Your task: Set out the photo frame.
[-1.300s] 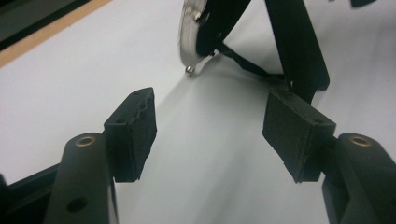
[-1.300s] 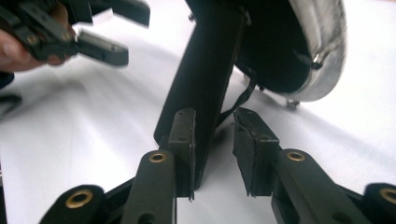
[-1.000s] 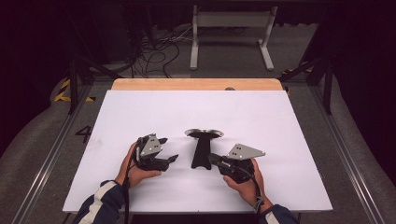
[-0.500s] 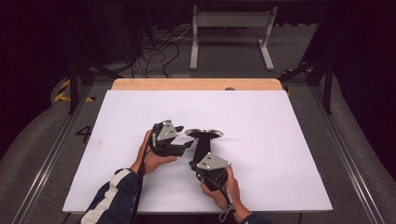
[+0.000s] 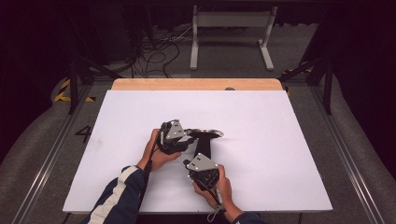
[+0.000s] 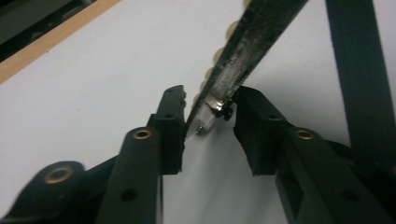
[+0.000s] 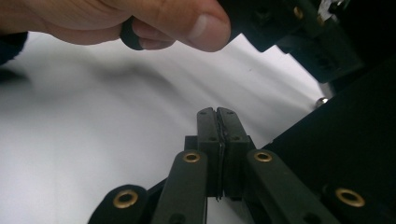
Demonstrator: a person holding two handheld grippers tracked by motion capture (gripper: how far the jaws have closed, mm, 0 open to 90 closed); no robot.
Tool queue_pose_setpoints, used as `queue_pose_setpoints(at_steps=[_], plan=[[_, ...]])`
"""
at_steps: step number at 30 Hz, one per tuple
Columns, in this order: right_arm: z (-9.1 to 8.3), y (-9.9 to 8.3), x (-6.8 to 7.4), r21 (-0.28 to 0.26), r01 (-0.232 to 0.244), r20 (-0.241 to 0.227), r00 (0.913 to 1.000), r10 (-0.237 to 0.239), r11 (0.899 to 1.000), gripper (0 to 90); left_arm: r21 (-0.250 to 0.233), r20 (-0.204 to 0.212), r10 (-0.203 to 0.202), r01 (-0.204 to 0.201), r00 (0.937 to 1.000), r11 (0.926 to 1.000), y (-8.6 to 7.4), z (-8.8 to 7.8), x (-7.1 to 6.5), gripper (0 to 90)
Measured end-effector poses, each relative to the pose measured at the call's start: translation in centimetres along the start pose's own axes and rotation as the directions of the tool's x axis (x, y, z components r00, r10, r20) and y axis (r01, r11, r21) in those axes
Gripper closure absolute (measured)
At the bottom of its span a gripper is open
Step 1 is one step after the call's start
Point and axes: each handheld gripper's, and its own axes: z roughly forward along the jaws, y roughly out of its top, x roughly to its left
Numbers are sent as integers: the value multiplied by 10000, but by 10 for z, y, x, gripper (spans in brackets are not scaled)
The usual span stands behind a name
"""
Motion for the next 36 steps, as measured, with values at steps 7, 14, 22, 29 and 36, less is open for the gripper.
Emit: queue_pose_setpoints(at_steps=[7,14,22,29,36], plan=[[5,0,-2,199,-25,250,9997,20,9998,898,120,-231,231,-228,9995,9997,1,-1,-4,666],[1,-10,-14,585,-561,424,9977,536,9967,900,185,-543,641,-631,9965,9978,1,-6,-18,745],[-5,-15,-19,754,-693,317,9972,671,9947,900,230,-739,910,-896,9931,9957,-1,-11,-23,778],[-9,-18,-23,880,-737,307,9970,712,9934,900,348,-748,1151,-1127,9905,9930,-2,-14,-25,794],[-12,-21,-33,984,-1089,308,9939,1063,9892,900,363,-768,1206,-1181,9897,9923,-4,-16,-28,800]])
